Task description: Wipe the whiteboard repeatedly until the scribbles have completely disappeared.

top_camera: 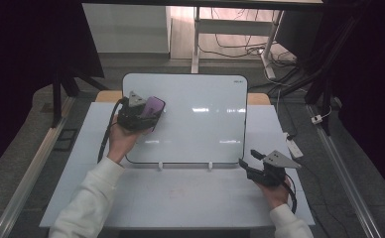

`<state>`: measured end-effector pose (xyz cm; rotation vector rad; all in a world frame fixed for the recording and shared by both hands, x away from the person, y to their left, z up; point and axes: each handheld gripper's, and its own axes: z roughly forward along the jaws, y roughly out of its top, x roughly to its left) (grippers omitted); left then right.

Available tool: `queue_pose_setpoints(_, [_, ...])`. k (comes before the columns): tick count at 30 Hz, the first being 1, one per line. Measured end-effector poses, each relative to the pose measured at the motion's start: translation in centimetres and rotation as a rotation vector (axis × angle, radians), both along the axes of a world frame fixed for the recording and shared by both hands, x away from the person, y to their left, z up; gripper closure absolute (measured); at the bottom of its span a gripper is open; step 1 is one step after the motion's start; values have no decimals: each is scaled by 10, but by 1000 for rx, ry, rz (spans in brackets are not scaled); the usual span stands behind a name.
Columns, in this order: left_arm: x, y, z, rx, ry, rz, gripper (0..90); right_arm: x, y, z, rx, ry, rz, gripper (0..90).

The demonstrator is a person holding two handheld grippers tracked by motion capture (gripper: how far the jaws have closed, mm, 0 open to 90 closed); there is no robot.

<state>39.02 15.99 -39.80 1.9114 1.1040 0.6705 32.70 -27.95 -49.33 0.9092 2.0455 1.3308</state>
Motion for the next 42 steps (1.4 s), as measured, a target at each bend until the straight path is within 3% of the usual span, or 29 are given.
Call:
queue_pose_setpoints(3, [0, 14, 3, -1, -10, 45, 414, 0, 0, 0, 1, -2, -3, 393])
queue_pose_setpoints(7, [3, 40, 9, -53, -16, 105, 414, 0, -1, 0, 1, -1, -6, 393])
queue_pose_setpoints(10, [6, 51, 11, -93, -12, 119, 414, 0, 0, 0, -1, -2, -6, 393])
queue_pose_setpoints(16, [9, 38, 10, -57, -23, 119, 414, 0, 0, 0, 0, -1, -6, 393])
queue_pose_setpoints(23, [4, 3, 1, -31, 4, 12, 414, 0, 0, 0, 0, -2, -1, 394])
queue_pose_setpoints(25, [1, -3, -2, 6, -2, 0, 414, 0, 0, 0, 1, -2, -1, 394])
queue_pose_setpoints(27, [1, 0, 0, -10, 5, -5, 414, 1, 0, 0, 0, -1, 0, 393])
queue_pose_setpoints(31, [6, 25, 7, -62, -5, 62, 414, 0, 0, 0, -1, -3, -2, 393])
queue_pose_setpoints(34, [8, 41, 13, -68, -24, 120, 413, 0, -1, 0, 2, -4, -4, 393])
queue_pose_setpoints(36, [8, 47, 14, -77, -22, 129, 414, 0, 0, 0, 0, -3, -4, 393])
queue_pose_setpoints(42, [2, 34, 3, -14, -14, 102, 414, 1, 1, -1, 0, 0, -1, 393])
